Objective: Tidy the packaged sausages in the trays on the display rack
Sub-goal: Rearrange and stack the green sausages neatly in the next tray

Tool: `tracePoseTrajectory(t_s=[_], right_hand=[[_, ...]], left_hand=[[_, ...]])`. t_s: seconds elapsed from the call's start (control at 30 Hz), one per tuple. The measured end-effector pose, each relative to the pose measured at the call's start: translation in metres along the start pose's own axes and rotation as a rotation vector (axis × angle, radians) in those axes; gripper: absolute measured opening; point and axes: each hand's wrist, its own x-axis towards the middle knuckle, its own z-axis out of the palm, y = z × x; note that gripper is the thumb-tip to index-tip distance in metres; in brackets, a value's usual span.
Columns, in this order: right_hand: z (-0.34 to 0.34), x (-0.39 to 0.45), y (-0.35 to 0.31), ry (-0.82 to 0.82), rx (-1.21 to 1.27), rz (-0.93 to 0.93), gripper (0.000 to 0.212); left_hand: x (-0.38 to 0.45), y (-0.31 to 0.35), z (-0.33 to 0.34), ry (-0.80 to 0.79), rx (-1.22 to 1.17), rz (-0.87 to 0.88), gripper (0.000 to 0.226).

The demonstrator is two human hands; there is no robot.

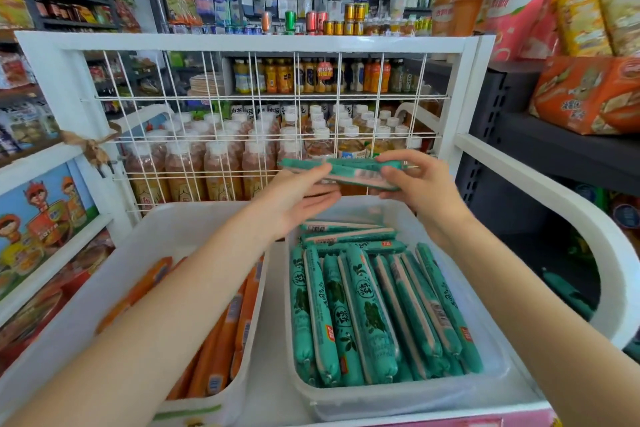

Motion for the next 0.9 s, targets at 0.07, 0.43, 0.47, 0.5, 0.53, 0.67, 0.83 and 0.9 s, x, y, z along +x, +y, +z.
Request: tracePoseTrajectory(t_s=[0.07, 0.43, 0.47, 0.5, 0.53, 0.67, 0.83, 0.9], right_hand=[[-0.019, 0.009, 0.006, 0.040, 0.038, 0.089, 0.018], [-0.010, 0.050, 0.054, -0.336, -1.151, -0.107, 0.028], [-0.007, 0.047, 0.048, -0.357, -1.135, -0.128, 0.028], [-0.003, 0.041, 0.043, -0.415, -1.068, -0.112, 0.026], [0.002, 0.032, 0.038, -0.516, -0.999, -0.069, 0.026], [0.019, 0.003, 0.043, -0.800, -1.017, 0.107, 0.045], [0.013, -0.003, 0.036, -0.666, -0.813, 0.117, 0.033], [0.006, -0.003, 0.025, -0.586, -0.603, 0.136, 0.027]], left_hand=[[-0.002, -0.002, -0.013, 0.022, 0.324, 0.016, 0.023], [-0.014, -0.020, -0.048, 0.017, 1.047, 0.159, 0.018], [-0.013, -0.022, -0.049, 0.010, 1.057, 0.164, 0.017], [-0.012, -0.025, -0.049, 0.003, 1.067, 0.172, 0.017], [-0.011, -0.028, -0.049, -0.007, 1.080, 0.182, 0.017], [-0.011, -0.038, -0.049, -0.037, 1.136, 0.205, 0.018], [-0.013, -0.037, -0.045, -0.042, 1.147, 0.236, 0.013], [-0.014, -0.036, -0.042, -0.072, 1.113, 0.268, 0.009]])
